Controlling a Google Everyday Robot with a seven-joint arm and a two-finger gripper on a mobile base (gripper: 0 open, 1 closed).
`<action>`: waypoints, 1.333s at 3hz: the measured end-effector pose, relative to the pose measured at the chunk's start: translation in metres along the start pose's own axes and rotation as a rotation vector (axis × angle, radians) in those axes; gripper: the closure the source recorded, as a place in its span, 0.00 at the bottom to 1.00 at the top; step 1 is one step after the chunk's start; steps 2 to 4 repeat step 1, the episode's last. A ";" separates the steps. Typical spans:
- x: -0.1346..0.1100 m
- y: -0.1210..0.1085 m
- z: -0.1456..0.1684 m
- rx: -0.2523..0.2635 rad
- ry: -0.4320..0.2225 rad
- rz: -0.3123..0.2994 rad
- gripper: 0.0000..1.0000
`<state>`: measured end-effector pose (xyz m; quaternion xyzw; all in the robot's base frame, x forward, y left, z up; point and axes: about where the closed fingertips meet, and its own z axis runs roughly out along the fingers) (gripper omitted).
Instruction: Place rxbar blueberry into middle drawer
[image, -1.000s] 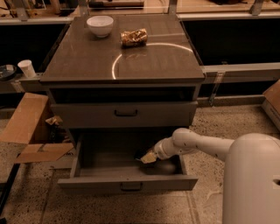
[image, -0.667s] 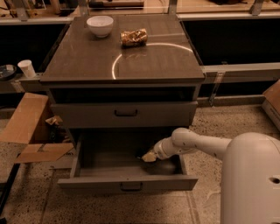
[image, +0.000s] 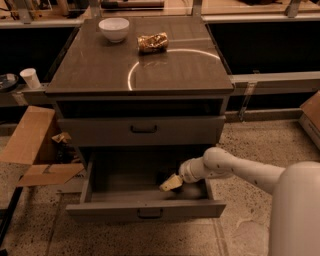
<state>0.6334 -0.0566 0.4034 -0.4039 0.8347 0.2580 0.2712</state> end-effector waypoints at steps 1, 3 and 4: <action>-0.009 0.019 -0.040 -0.009 -0.093 -0.009 0.00; -0.009 0.019 -0.040 -0.009 -0.093 -0.009 0.00; -0.009 0.019 -0.040 -0.009 -0.093 -0.009 0.00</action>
Offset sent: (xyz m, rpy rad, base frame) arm 0.0000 0.0000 0.0000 0.0000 0.0000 0.0000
